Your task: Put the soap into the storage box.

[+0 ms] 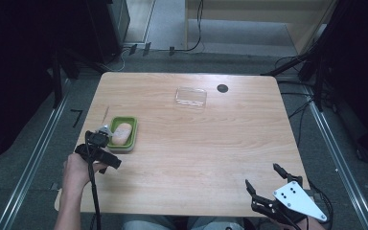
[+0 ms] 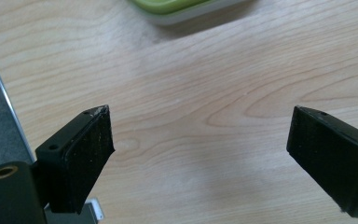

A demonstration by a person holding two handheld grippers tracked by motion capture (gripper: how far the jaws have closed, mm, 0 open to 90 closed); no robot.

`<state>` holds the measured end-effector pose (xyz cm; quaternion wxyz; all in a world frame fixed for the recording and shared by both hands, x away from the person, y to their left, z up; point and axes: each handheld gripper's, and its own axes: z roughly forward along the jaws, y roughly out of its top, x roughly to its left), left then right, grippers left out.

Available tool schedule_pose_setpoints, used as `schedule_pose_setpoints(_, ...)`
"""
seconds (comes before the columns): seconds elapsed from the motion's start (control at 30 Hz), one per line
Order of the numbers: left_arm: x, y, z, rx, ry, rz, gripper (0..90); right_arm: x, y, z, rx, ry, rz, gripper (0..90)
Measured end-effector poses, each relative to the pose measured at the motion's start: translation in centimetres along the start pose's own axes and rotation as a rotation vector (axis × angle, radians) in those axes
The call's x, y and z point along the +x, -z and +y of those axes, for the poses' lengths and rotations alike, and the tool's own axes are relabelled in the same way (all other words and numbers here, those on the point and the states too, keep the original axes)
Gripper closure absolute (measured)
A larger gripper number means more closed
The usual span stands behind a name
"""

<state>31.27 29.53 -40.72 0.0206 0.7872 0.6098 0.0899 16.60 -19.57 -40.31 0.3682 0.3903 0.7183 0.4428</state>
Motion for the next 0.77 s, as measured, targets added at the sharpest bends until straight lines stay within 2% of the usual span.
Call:
schedule_pose_setpoints(0.3,0.4,-0.2,-2.6,0.007,0.029,0.006,7.7,0.0,0.0,0.0,-0.001,0.0,-0.001,13.3)
schedule_pose_setpoints(0.47,0.2,-0.6,-3.8,0.018,0.024,-0.001,7.7,0.1,0.0,0.0,-0.001,0.003,0.0,13.3)
schedule_pose_setpoints(0.7,0.3,-1.6,-4.1,0.038,0.022,0.001,7.6,0.1,0.0,0.1,-0.006,0.003,0.001,13.3)
schedule_pose_setpoints(0.77,0.2,-1.8,-4.0,0.018,0.022,0.011,7.5,0.1,-0.1,0.0,-0.004,0.004,0.0,13.3)
